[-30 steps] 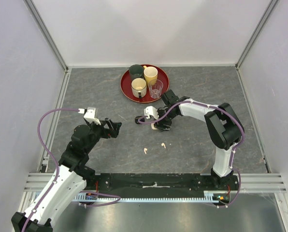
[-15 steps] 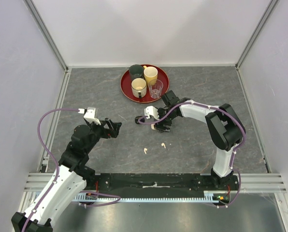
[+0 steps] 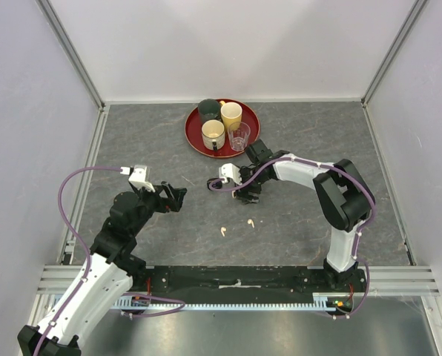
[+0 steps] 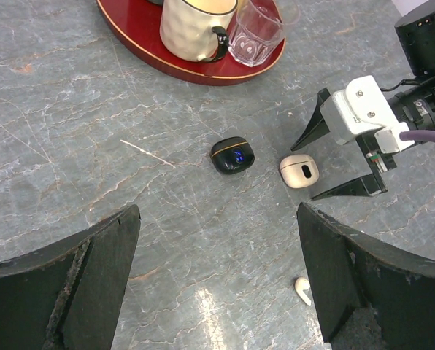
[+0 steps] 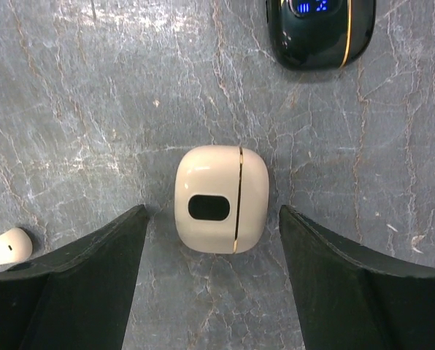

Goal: Insert the wireless bluetooth earbuds into the charging case
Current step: Pick up the charging case at the center of the board.

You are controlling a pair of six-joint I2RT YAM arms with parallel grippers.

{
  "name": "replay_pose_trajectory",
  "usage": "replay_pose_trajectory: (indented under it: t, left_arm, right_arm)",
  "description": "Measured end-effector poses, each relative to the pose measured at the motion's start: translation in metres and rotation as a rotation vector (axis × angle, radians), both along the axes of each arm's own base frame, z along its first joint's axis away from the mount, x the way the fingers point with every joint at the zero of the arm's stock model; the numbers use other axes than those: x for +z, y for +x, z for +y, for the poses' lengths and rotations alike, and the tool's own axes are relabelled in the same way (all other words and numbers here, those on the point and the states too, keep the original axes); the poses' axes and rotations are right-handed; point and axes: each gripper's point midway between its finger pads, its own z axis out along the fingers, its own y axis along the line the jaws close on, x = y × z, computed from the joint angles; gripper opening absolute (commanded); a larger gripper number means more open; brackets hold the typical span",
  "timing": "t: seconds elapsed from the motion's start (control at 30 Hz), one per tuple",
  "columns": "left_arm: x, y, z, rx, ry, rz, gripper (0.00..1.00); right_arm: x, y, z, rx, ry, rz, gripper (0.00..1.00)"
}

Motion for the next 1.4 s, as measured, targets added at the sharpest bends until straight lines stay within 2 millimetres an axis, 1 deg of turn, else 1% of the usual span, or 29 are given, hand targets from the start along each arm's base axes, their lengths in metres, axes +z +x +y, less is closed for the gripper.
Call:
replay_pose_trajectory:
  t: [0.17,0.2,0.3,0.37,0.47,0.53,0.57,0.63,0.67,0.77,0.8,0.87,0.9,0.93,1.0,1.07,1.1,1.13,1.23,1.3,1.33,1.4]
  left_arm:
    - [0.000,0.001,0.001,0.009,0.002,0.000,0.96]
    - [0.000,0.001,0.003,0.017,0.003,0.000,0.97]
    - [-0.003,0.003,0.007,0.045,0.010,0.009,0.97]
    - [-0.008,0.004,0.010,0.067,0.015,0.034,0.98]
    - [-0.015,0.005,0.011,0.083,0.024,0.069,0.98]
    - [-0.017,0.006,0.011,0.085,0.021,0.081,0.98]
    - [-0.017,0.006,0.011,0.085,0.019,0.083,0.99]
    - [-0.017,0.005,0.008,0.073,0.017,0.086,0.99]
    - [-0.017,0.005,0.007,0.064,0.014,0.086,0.99]
    - [-0.012,0.003,-0.001,0.023,-0.005,0.072,0.99]
    - [-0.008,0.002,-0.005,-0.001,-0.016,0.061,0.99]
    - [0.002,0.001,-0.014,-0.054,-0.043,0.031,0.97]
    - [0.006,-0.001,-0.019,-0.081,-0.056,0.017,0.97]
    - [0.010,-0.002,-0.024,-0.108,-0.068,0.004,0.93]
    - [0.018,-0.005,-0.032,-0.160,-0.089,-0.021,0.90]
    - [0.025,-0.007,-0.043,-0.223,-0.110,-0.043,0.89]
    - [0.028,-0.009,-0.048,-0.253,-0.119,-0.051,0.88]
    - [0.030,-0.010,-0.054,-0.286,-0.130,-0.055,0.85]
    - [0.033,-0.012,-0.068,-0.363,-0.160,-0.053,0.84]
    - [0.034,-0.013,-0.076,-0.412,-0.180,-0.045,0.84]
    - [0.035,-0.014,-0.081,-0.438,-0.190,-0.040,0.86]
    - [0.035,-0.014,-0.089,-0.481,-0.207,-0.021,0.86]
  right_arm:
    - [0.000,0.001,0.006,0.004,-0.001,0.002,0.73]
    - [0.000,0.001,0.006,0.002,-0.001,0.002,0.70]
    - [0.000,0.001,0.006,-0.001,-0.002,0.004,0.67]
    - [-0.001,0.001,0.006,-0.002,-0.004,0.004,0.59]
    - [-0.001,0.000,0.006,-0.002,-0.008,0.004,0.50]
    - [-0.001,0.000,0.005,-0.002,-0.008,0.003,0.41]
    - [-0.001,0.000,0.006,-0.002,-0.007,0.003,0.34]
    - [-0.001,0.000,0.006,0.000,-0.006,0.004,0.30]
    - [0.000,0.000,0.006,-0.001,-0.003,0.003,0.22]
    - [0.003,-0.001,0.007,-0.015,0.010,-0.004,0.13]
    - [0.008,-0.002,0.007,-0.026,0.021,-0.013,0.12]
    - [0.020,-0.004,0.008,-0.038,0.039,-0.043,0.11]
    - [0.030,-0.005,0.009,-0.042,0.054,-0.067,0.11]
    - [0.041,-0.006,0.012,-0.044,0.074,-0.098,0.11]
    - [0.068,-0.009,0.020,-0.043,0.127,-0.164,0.11]
    - [0.103,-0.015,0.032,-0.038,0.206,-0.245,0.11]
    - [0.116,-0.017,0.035,-0.038,0.235,-0.273,0.11]
    - [0.134,-0.021,0.042,-0.032,0.277,-0.311,0.11]
    - [0.170,-0.030,0.053,-0.039,0.367,-0.375,0.11]
    - [0.181,-0.037,0.060,-0.035,0.399,-0.388,0.11]
    - [0.186,-0.041,0.063,-0.037,0.414,-0.394,0.11]
    - [0.190,-0.046,0.067,-0.040,0.428,-0.401,0.11]
